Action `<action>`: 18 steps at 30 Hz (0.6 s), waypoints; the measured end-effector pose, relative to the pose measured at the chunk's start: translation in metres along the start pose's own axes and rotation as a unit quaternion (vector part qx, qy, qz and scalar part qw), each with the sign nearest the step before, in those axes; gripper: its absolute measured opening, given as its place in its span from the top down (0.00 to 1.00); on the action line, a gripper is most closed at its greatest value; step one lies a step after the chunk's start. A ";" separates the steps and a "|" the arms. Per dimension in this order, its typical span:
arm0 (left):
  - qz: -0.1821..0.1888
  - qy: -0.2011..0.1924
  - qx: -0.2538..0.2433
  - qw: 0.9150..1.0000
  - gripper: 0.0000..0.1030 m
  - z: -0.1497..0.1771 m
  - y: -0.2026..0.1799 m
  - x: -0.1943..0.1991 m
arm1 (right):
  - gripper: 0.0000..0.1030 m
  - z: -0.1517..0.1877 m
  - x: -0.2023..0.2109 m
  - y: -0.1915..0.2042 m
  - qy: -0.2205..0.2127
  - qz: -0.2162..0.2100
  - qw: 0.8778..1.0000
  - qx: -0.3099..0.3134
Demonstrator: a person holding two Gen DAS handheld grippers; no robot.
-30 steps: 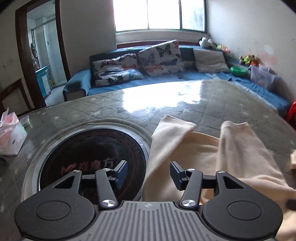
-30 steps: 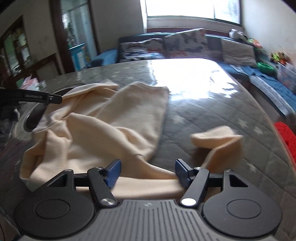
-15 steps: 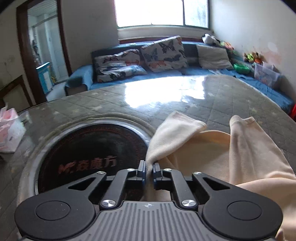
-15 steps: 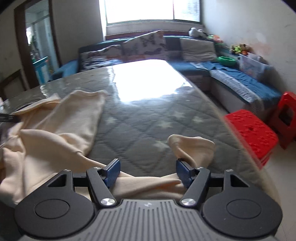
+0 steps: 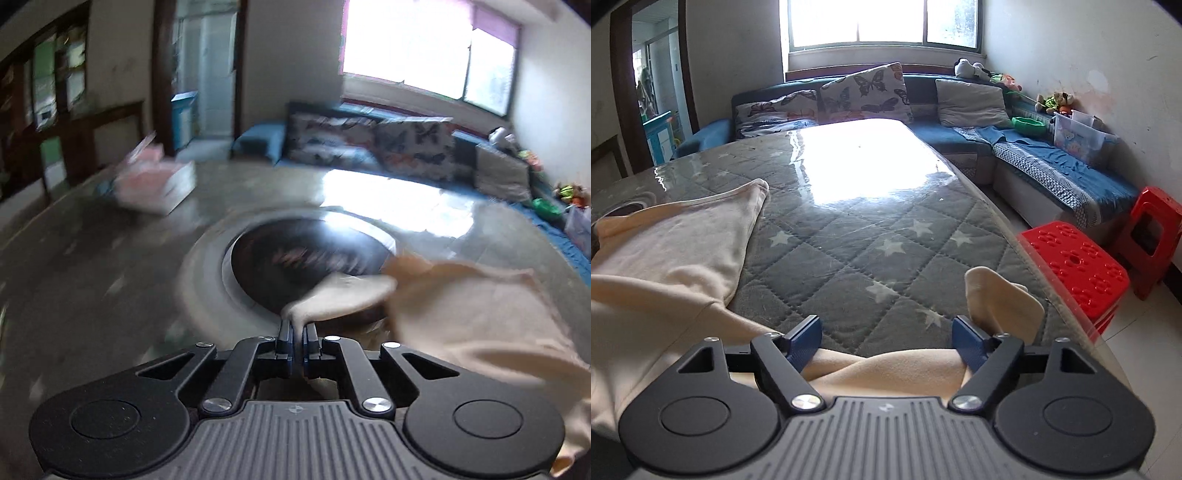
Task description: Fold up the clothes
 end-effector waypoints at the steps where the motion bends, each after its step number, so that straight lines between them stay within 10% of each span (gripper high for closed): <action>1: -0.008 0.009 0.007 1.000 0.89 0.005 0.008 0.000 | 0.23 -0.001 0.000 0.001 0.000 0.000 1.000 0.002; 10: -0.026 0.001 -0.023 0.999 0.55 0.001 0.001 0.010 | 0.23 -0.013 0.004 0.013 0.000 -0.022 0.999 0.027; 18: 0.036 -0.002 -0.076 0.996 0.54 -0.030 -0.052 -0.021 | 0.29 -0.042 -0.001 0.050 -0.002 -0.089 0.994 0.060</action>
Point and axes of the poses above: each gripper's, at about its wrist camera, not at the fingertips, and x roughly against the way its jaws point, y to its left, z to its underside, the point moved 7 cm from there along -x, roughly the way its jaws point, and after that the axes turned 8 degrees about z, right-handed, at the moved point
